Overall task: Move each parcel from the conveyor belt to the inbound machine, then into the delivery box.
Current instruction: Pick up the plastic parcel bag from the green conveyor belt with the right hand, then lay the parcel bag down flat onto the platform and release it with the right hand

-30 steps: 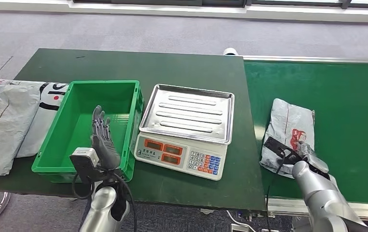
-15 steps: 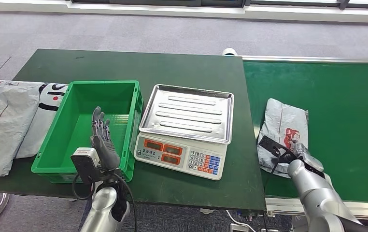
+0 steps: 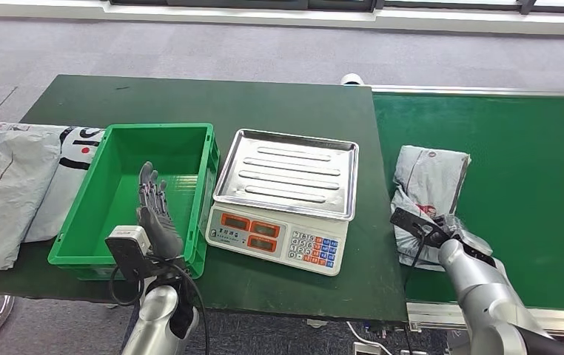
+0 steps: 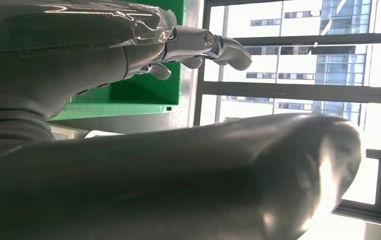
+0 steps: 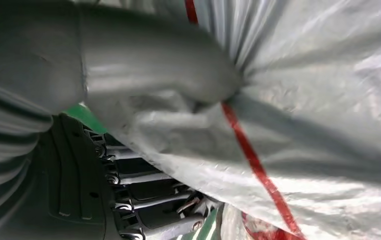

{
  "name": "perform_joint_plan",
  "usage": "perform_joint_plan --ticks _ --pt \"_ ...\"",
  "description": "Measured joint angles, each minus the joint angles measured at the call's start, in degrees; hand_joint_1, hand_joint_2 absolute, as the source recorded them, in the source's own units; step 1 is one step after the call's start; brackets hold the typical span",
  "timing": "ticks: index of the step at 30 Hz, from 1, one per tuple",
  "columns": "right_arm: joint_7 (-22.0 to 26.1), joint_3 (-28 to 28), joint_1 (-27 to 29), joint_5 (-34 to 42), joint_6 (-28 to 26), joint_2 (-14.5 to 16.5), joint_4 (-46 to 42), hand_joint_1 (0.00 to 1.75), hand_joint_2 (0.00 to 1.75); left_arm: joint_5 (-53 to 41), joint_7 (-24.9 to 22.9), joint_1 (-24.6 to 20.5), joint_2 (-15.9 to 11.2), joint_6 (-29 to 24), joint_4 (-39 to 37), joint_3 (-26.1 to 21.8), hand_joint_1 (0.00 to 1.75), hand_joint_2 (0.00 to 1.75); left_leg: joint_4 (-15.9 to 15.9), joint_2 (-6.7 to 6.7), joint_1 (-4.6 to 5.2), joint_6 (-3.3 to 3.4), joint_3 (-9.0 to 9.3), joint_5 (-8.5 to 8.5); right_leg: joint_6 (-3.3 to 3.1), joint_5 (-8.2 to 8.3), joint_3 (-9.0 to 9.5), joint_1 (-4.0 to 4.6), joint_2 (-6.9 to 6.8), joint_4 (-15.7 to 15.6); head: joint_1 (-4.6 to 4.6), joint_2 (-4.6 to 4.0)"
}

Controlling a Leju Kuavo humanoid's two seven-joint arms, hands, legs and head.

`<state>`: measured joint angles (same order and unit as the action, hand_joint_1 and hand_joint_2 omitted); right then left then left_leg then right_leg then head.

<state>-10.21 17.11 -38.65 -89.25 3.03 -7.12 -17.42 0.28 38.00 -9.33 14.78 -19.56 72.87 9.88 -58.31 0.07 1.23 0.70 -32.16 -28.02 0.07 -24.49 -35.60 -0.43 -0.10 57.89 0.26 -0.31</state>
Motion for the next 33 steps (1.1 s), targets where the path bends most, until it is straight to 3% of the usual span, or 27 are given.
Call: perform_joint_plan --ticks 10,16,18,21,28,33 --pt "0.55 0.00 -0.46 -0.56 -2.64 0.89 0.00 1.75 1.75 -0.07 -0.33 0.00 0.00 0.21 0.01 0.00 0.00 0.00 0.00 -0.03 0.00 0.00 -0.02 0.00 0.00 0.00 0.00 0.00 -0.03 0.00 0.00 -0.01" --pt "3.06 0.02 -2.50 1.99 -15.06 1.39 -0.47 1.75 1.75 -0.27 -0.31 0.46 -0.08 -0.19 1.16 0.00 0.00 0.00 0.00 -0.03 0.02 0.02 -0.10 0.02 0.01 0.04 -0.02 -0.04 -0.04 0.01 0.00 -0.01" --pt "6.63 0.19 -4.07 5.20 -21.53 1.50 -1.73 1.75 1.75 -0.38 -0.28 1.07 -0.17 -0.37 1.94 -0.01 0.00 0.00 0.00 -0.02 0.05 0.03 -0.11 0.03 0.01 0.06 -0.07 -0.06 -0.03 0.02 0.00 -0.01" --pt "14.19 0.69 -6.89 12.17 -29.58 1.56 -5.71 1.75 1.75 -0.50 0.02 1.62 -0.25 -0.68 2.52 -0.03 0.00 0.00 -0.01 -0.05 0.06 0.04 -0.10 0.04 0.01 0.06 -0.10 -0.06 -0.05 0.02 -0.01 -0.01" --pt "23.16 0.41 -6.88 24.03 -33.50 2.10 -17.97 1.75 1.75 -0.32 1.27 1.67 -0.32 -0.90 2.39 -0.04 0.00 0.00 -0.01 -0.10 0.06 0.05 -0.12 0.04 0.01 0.05 -0.06 -0.06 -0.10 0.02 0.00 -0.02" --pt "22.81 -4.41 -1.97 28.85 -34.59 3.88 -33.62 1.75 1.75 0.32 2.03 1.62 -0.39 -0.17 1.64 -0.04 0.00 0.00 0.00 -0.06 0.05 0.05 -0.12 0.03 0.02 0.05 -0.09 -0.06 -0.07 0.02 -0.01 0.00"
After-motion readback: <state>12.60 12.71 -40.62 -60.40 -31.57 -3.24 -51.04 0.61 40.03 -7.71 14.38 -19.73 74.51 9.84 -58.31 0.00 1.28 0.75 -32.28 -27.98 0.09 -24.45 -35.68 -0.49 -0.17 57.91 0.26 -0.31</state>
